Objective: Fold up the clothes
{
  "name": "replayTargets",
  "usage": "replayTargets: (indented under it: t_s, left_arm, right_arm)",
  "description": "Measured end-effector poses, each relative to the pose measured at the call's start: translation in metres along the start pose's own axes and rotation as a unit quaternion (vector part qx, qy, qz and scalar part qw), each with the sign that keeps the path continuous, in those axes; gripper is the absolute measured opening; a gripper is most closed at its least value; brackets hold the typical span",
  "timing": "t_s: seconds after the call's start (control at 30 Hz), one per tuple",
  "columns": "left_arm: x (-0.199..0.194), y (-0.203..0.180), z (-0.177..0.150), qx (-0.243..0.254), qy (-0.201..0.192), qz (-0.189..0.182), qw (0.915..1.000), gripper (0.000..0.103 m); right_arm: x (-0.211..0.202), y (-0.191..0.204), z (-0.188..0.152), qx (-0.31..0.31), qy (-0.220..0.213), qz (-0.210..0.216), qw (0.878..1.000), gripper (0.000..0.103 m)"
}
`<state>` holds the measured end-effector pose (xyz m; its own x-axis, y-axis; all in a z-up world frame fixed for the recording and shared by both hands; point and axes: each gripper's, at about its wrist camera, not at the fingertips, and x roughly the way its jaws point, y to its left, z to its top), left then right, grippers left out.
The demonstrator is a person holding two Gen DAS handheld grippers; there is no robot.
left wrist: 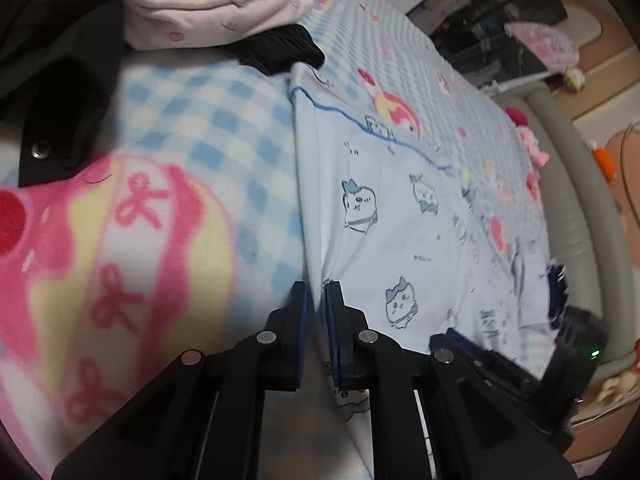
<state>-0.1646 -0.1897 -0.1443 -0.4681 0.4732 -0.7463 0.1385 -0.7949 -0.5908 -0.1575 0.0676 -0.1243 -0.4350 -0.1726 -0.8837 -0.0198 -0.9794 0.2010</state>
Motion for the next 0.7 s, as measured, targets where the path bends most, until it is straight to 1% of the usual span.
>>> replayTargets:
  t_s: [0.07, 0.13, 0.2, 0.27, 0.3, 0.4, 0.47, 0.53, 0.57, 0.6, 0.63, 0.67, 0.7]
  left_arm:
    - [-0.001, 0.002, 0.001, -0.009, 0.001, -0.015, 0.9998, 0.012]
    - [0.000, 0.003, 0.000, -0.020, 0.002, -0.032, 0.9993, 0.018]
    - [0.001, 0.001, 0.001, -0.023, 0.002, -0.051, 0.9984, 0.041]
    - [0.004, -0.001, 0.002, -0.021, 0.005, -0.057, 0.9981, 0.043]
    - [0.006, -0.002, 0.002, -0.020, 0.006, -0.051, 0.9985, 0.043]
    - [0.010, -0.002, 0.003, -0.024, 0.007, -0.056, 0.9981, 0.041]
    - [0.011, 0.000, 0.004, -0.030, 0.006, -0.064, 0.9974, 0.041]
    - [0.012, -0.002, 0.004, -0.024, 0.010, -0.065, 0.9975, 0.041]
    - [0.013, -0.004, 0.004, -0.018, 0.012, -0.057, 0.9981, 0.037]
    - [0.015, -0.005, 0.003, -0.011, 0.014, -0.050, 0.9986, 0.024]
    - [0.015, -0.007, 0.003, -0.004, 0.015, -0.040, 0.9991, 0.016]
    - [0.015, -0.009, 0.002, 0.003, 0.015, -0.023, 0.9996, 0.009]
    - [0.014, -0.010, 0.002, 0.010, 0.014, -0.008, 0.9998, 0.006]
  right_arm:
    - [0.000, 0.000, 0.000, 0.001, 0.000, 0.000, 1.000, 0.028]
    - [-0.001, 0.000, 0.000, 0.001, -0.002, -0.002, 1.000, 0.028]
    - [-0.003, 0.001, 0.000, 0.001, -0.005, -0.001, 1.000, 0.028]
    - [-0.005, 0.000, 0.000, 0.005, -0.011, 0.004, 1.000, 0.028]
    - [-0.006, -0.001, 0.000, 0.008, -0.014, 0.008, 1.000, 0.028]
    - [-0.007, -0.003, 0.002, 0.021, -0.023, 0.022, 0.999, 0.028]
    - [-0.005, 0.000, 0.006, 0.020, -0.025, 0.019, 0.999, 0.029]
    - [-0.004, 0.003, 0.007, 0.017, -0.024, 0.016, 0.999, 0.029]
    - [-0.003, 0.004, 0.007, 0.014, -0.024, 0.015, 1.000, 0.029]
    - [-0.002, 0.005, 0.007, 0.012, -0.024, 0.014, 1.000, 0.029]
    - [-0.002, 0.005, 0.007, 0.009, -0.023, 0.013, 1.000, 0.029]
    - [-0.002, 0.005, 0.006, 0.009, -0.023, 0.010, 1.000, 0.029]
    - [-0.001, 0.004, 0.005, 0.008, -0.022, 0.007, 1.000, 0.029]
